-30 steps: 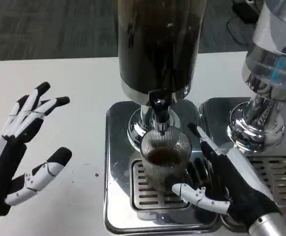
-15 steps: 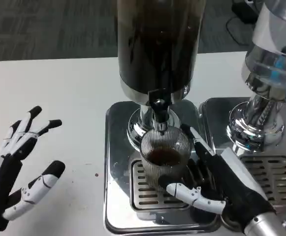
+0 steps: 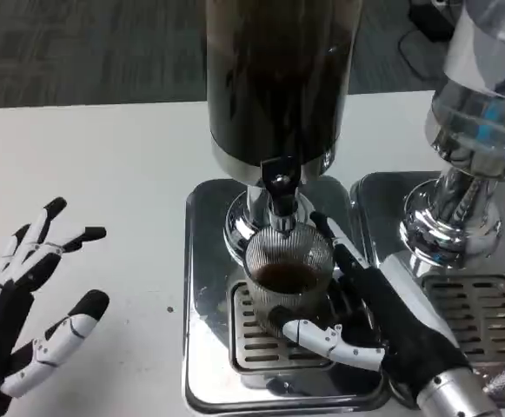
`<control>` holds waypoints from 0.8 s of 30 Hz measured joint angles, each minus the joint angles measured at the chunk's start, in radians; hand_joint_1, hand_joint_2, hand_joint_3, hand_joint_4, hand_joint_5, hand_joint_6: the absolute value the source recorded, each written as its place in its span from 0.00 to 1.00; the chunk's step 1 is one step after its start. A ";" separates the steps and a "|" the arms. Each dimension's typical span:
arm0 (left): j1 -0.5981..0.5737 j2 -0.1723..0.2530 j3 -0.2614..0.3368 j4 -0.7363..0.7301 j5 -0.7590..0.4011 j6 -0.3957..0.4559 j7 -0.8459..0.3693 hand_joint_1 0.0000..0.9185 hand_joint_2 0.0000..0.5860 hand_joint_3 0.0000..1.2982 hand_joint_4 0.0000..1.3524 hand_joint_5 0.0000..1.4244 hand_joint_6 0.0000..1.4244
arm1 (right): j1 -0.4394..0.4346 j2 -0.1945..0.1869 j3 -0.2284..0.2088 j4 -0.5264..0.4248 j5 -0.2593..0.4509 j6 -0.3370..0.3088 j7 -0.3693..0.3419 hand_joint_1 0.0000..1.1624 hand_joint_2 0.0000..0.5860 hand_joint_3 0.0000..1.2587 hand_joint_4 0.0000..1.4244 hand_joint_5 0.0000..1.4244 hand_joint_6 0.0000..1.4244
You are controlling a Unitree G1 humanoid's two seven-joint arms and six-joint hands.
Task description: Grasp the cup under the faucet to collect the drink, then remove the cup.
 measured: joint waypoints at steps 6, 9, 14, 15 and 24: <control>0.006 0.000 0.000 -0.003 -0.017 0.010 0.000 0.00 0.38 0.22 0.00 0.16 0.01 | -0.014 0.015 0.011 0.023 -0.001 -0.016 -0.022 0.57 0.27 0.00 0.00 0.00 0.05; 0.006 0.000 -0.003 -0.003 -0.018 0.011 0.000 0.00 0.38 0.22 0.00 0.16 0.01 | -0.018 0.031 0.014 0.041 -0.001 -0.029 -0.044 0.58 0.25 0.00 0.00 0.01 0.08; 0.006 0.000 -0.005 -0.007 -0.019 0.018 0.000 0.00 0.39 0.23 0.01 0.16 0.01 | -0.027 0.049 0.017 0.077 0.009 -0.066 -0.071 0.60 0.25 0.00 0.01 0.07 0.15; 0.007 0.000 -0.005 -0.009 -0.019 0.018 0.000 0.00 0.39 0.23 0.01 0.16 0.01 | -0.027 0.051 0.017 0.082 0.009 -0.068 -0.074 0.60 0.25 0.00 0.02 0.07 0.16; 0.021 0.000 -0.005 -0.016 -0.024 0.028 0.000 0.00 0.40 0.27 0.03 0.18 0.01 | -0.046 0.075 0.017 0.135 0.030 -0.111 -0.094 0.66 0.21 0.00 0.07 0.17 0.26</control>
